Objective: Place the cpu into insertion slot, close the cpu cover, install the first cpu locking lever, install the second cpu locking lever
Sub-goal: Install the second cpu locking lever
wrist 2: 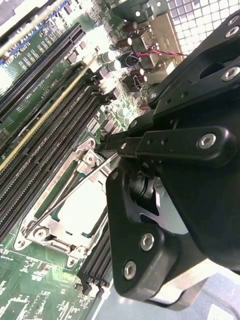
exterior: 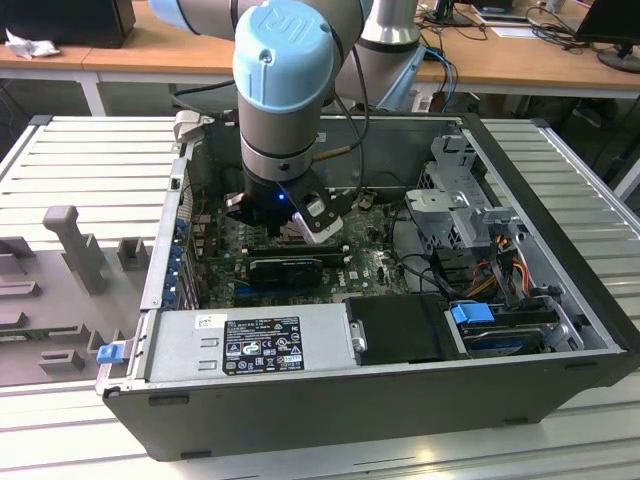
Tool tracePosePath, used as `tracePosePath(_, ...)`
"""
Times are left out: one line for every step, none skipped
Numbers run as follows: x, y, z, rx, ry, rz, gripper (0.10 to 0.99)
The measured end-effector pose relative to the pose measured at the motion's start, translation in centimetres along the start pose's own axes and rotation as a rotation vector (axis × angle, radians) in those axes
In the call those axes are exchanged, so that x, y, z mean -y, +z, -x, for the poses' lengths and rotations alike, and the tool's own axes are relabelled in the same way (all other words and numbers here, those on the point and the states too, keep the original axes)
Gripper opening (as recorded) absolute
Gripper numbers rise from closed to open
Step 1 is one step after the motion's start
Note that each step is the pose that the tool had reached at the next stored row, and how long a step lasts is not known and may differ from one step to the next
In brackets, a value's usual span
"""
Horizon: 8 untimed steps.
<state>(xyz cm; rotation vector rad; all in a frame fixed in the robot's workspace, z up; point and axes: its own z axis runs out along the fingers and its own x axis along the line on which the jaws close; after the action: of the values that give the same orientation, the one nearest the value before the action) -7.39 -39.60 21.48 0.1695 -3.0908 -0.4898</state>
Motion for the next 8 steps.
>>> tracePosePath(0.00, 0.00, 0.00, 0.0000, 0.000, 0.000, 0.106)
tracePosePath(0.00, 0.00, 0.00, 0.0000, 0.000, 0.000, 0.106)
tracePosePath(0.00, 0.00, 0.00, 0.0000, 0.000, 0.000, 0.106)
tracePosePath(0.00, -0.01, 0.00, 0.0000, 0.000, 0.000, 0.106)
tracePosePath(0.00, -0.01, 0.00, 0.0000, 0.000, 0.000, 0.106)
tracePosePath(0.00, -0.01, 0.00, 0.0001, 0.000, 0.000, 0.106)
tracePosePath(0.00, -0.01, 0.00, 0.0000, 0.000, 0.000, 0.106)
tracePosePath(0.00, -0.01, 0.00, 0.0000, 0.000, 0.000, 0.106)
